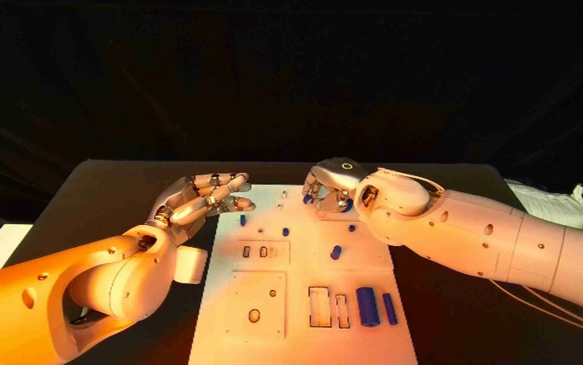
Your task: Assemble the parts on the task board
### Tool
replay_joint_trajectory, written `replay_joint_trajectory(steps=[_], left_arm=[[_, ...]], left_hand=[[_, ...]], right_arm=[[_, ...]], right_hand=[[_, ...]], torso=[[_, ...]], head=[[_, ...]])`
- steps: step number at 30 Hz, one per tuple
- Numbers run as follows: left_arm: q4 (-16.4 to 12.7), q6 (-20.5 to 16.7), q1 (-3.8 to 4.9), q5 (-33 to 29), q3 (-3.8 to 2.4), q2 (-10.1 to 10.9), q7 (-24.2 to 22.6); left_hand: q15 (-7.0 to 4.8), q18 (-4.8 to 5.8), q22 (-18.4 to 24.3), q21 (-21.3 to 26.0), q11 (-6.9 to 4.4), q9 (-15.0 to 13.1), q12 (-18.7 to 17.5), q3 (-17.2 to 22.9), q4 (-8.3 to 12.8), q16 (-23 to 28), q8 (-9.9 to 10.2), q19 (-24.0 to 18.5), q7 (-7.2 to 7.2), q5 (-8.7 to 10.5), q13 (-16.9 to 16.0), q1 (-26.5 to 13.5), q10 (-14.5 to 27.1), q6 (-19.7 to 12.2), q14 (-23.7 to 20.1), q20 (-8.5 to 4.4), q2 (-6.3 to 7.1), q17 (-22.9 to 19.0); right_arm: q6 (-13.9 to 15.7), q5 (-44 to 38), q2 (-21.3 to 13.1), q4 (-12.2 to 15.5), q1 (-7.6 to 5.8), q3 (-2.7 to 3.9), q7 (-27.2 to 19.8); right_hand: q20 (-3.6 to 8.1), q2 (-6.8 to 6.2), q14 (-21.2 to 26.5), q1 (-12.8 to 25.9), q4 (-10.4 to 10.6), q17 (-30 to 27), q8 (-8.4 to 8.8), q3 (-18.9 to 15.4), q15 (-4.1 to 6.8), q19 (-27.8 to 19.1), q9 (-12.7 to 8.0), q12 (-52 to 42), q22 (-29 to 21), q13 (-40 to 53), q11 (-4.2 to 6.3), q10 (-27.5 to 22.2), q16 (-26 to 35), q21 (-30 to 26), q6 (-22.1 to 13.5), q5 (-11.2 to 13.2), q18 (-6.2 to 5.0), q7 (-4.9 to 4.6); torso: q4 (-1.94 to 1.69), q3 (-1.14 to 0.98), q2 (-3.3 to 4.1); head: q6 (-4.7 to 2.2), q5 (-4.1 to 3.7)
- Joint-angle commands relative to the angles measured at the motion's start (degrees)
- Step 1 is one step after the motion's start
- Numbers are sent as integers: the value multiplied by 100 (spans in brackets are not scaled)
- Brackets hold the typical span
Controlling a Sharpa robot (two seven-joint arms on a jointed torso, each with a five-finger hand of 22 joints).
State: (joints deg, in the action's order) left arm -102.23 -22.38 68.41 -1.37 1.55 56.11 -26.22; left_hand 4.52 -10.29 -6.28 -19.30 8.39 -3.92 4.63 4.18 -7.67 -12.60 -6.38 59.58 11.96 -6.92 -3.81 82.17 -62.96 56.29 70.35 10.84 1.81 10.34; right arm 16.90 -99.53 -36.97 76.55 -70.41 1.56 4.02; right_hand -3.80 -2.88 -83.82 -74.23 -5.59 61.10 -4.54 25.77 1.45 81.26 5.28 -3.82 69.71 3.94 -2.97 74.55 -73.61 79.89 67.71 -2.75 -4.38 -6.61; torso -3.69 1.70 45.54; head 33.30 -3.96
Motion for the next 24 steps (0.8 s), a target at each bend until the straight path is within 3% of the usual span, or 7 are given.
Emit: replay_joint_trajectory(steps=[1,4,9,14,24], left_arm=[[-16,113,7,-9,-5,-7,-24],[-35,117,7,-10,-5,-4,-23],[-39,123,7,-11,-5,-11,-22],[-32,122,8,-11,-6,-20,-20],[-15,124,8,-11,-6,-41,-19]], left_hand=[[33,-18,9,27,17,7,-39,-24,19,40,24,16,23,11,4,-12,9,-5,0,9,-47,8],[35,-17,11,30,18,7,-42,-24,20,45,26,14,23,11,4,-11,10,-5,-5,10,-48,10],[35,-17,11,30,18,7,-42,-24,20,45,26,14,23,11,4,-11,10,-5,-5,10,-48,10],[35,-17,11,30,18,7,-42,-24,20,45,26,14,23,11,4,-11,10,-5,-5,10,-48,10],[35,-17,11,30,18,7,-42,-24,20,45,26,14,23,11,4,-11,10,-5,-5,10,-48,10]], right_arm=[[382,-25,82,-52,-9,4,165],[461,-26,208,-148,-18,5,186],[486,-26,406,-326,-24,5,172],[462,-28,553,-464,-25,5,168],[378,-32,770,-684,-23,3,139]], right_hand=[[11,12,-234,-8,10,11,20,29,30,22,55,36,9,4,33,33,-34,20,67,-35,50,29],[9,14,-235,-5,20,22,25,37,29,27,56,34,25,3,30,31,-42,30,65,-35,53,24],[7,12,-235,-6,24,27,29,42,29,28,56,33,30,2,29,28,-46,33,61,-35,54,21],[4,-2,-235,-7,28,31,40,52,25,26,57,35,34,-1,24,16,-52,37,51,-35,54,14],[1,-11,-235,-6,34,40,48,58,23,26,57,35,41,-3,20,6,-59,42,44,-35,55,8]], torso=[[-8,5,15],[-4,3,22],[-30,-7,35],[-57,0,52],[-60,1,66]], head=[[-7,9],[0,17],[-12,26],[-15,20],[-26,25]])
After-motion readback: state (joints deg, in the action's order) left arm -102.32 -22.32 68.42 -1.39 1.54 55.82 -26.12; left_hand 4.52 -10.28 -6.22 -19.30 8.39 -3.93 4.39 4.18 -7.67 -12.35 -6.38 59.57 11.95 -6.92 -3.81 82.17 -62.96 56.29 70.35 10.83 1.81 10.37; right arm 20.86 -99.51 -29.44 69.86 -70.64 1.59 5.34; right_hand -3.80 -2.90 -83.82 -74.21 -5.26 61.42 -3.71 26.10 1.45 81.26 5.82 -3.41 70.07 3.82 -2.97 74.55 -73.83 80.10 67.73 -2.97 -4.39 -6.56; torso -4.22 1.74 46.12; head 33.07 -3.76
